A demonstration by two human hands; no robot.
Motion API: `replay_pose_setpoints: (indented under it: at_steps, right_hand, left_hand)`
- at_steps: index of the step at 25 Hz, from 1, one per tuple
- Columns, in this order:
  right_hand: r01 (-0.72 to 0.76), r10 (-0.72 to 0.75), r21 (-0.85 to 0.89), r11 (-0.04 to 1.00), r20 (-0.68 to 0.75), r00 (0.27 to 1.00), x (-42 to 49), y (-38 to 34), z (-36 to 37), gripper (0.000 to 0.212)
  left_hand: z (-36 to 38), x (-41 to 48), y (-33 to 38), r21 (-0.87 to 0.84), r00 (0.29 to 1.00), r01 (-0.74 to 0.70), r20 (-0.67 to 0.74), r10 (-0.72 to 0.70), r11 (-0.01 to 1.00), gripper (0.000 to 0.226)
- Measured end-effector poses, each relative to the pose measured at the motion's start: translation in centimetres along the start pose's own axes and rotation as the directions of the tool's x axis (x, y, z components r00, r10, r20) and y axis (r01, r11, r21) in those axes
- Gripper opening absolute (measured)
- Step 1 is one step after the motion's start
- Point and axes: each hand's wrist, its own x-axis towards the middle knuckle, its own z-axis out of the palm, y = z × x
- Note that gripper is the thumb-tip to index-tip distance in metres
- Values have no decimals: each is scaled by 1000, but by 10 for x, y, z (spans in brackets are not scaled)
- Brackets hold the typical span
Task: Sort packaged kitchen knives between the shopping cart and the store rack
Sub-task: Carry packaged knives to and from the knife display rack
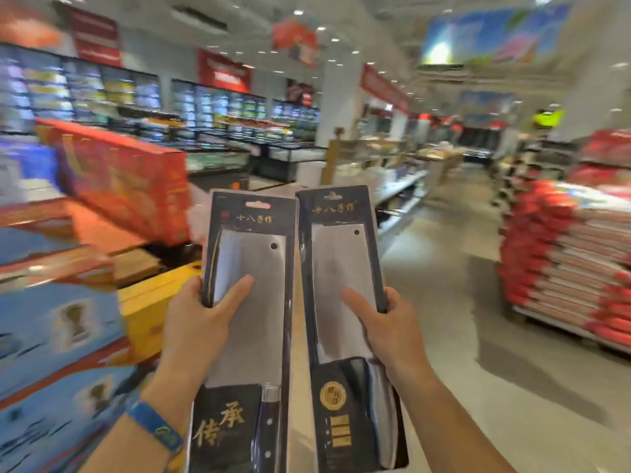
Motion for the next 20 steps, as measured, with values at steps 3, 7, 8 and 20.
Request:
replay_pose_setpoints:
  at_steps: [3,7,8,20]
  right_hand:
    - [-34,30,-18,999,-202,979,7,25,-119,42]
    - [-84,51,-47,995,-478,877,-4,69,-288,43]
    - [-98,51,-54,994,-558,828,-12,82,-337,43]
    - [-175,-78,-130,976,-958,277,-157,92,-650,30]
  left_hand:
    - [119,-23,28,-70,981,-14,190,27,997,53]
    - [284,-89,72,-175,888,19,456,64,984,48]
    - [331,-114,87,-204,847,32,525,82,978,45]
    - [635,-365,259,-382,281,289,911,303,878,27]
